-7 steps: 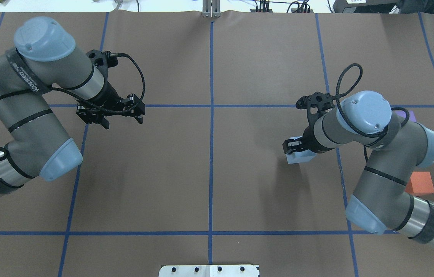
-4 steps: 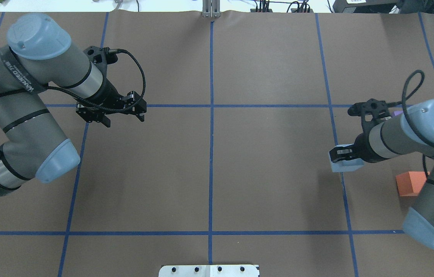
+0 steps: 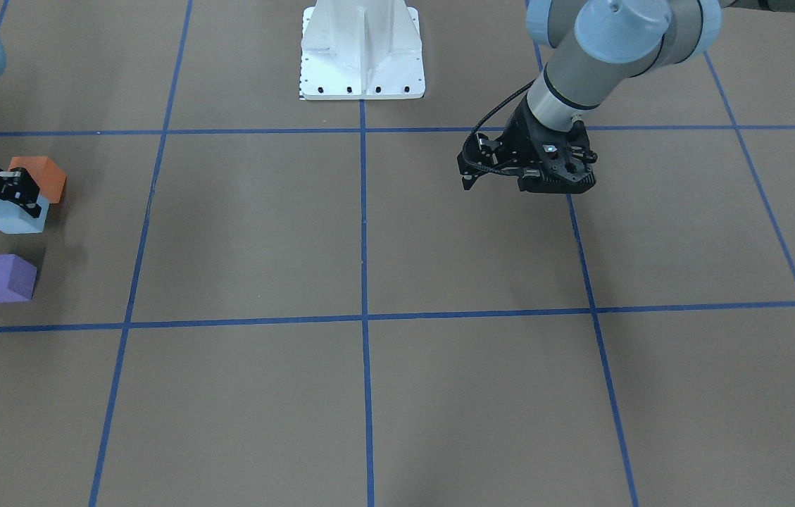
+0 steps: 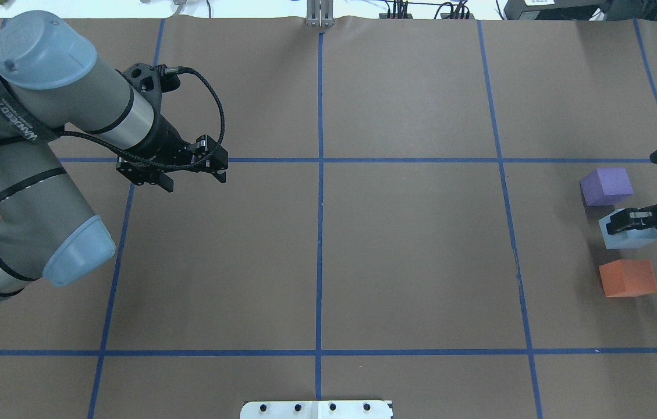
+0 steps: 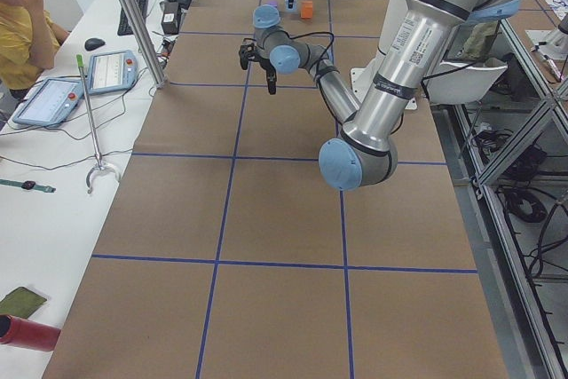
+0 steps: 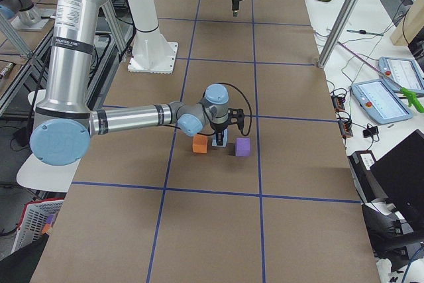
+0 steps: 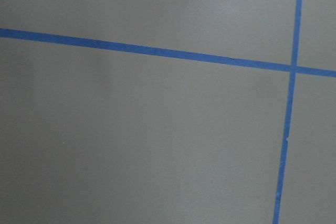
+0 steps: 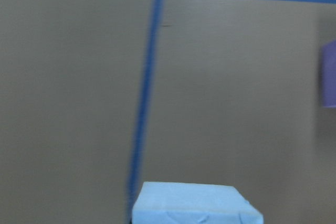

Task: Place blue block between orange and purple blocks
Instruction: 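Lower the light blue cube into the gap between purple and orange cubes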

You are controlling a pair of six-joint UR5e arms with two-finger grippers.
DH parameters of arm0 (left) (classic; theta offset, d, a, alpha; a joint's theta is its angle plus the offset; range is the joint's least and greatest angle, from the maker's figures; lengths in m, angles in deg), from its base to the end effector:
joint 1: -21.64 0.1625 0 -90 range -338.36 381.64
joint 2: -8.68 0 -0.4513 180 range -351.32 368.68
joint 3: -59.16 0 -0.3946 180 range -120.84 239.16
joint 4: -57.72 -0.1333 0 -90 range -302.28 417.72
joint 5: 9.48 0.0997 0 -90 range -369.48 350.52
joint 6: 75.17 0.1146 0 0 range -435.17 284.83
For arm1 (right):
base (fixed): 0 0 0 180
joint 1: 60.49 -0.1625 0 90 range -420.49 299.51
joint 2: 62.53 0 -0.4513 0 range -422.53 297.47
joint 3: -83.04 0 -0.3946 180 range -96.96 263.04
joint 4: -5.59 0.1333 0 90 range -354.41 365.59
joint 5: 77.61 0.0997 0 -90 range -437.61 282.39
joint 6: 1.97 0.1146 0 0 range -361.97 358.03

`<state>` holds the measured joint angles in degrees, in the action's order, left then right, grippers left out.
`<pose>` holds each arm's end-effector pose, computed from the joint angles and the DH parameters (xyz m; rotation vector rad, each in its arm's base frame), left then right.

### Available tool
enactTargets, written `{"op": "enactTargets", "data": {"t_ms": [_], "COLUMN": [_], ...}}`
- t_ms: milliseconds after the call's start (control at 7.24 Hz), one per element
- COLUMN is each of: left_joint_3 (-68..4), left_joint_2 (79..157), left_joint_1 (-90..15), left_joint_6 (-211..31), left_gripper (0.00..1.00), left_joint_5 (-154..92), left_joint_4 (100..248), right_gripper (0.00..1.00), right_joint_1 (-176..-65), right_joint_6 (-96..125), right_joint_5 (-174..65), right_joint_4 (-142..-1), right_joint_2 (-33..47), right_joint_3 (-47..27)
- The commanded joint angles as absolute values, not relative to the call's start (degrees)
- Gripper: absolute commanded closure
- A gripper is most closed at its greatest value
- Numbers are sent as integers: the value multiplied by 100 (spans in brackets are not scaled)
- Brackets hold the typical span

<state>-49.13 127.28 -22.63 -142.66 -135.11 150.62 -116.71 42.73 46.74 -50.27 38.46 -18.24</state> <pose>0.3984 -0.4813 0.2547 -0.0233 1.0184 -0.0763 -0.1900 -0.4074 0.6252 0.0835 -0.8175 -0.0003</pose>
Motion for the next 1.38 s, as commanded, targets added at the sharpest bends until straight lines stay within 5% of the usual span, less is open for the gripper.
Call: {"op": "enactTargets", "data": {"t_ms": [0,1243], "left_joint_3": [-4948,-4956], "left_joint_2": [12706,12680], "left_joint_1": [-2257,-2239], "left_joint_6": [-14267,-14276], "left_gripper": [0,0], "left_joint_5": [-13507,-13507], "left_joint_4": [15053,15053], "right_gripper": [100,100], "right_joint_1": [-11814,-11543], "right_joint_6": [4214,4267], "right_joint_5": [4720,4562], "right_joint_4": [-4863,-4855], "right_joint_2": [3916,3494], "right_joint_3": [-1645,-1267]}}
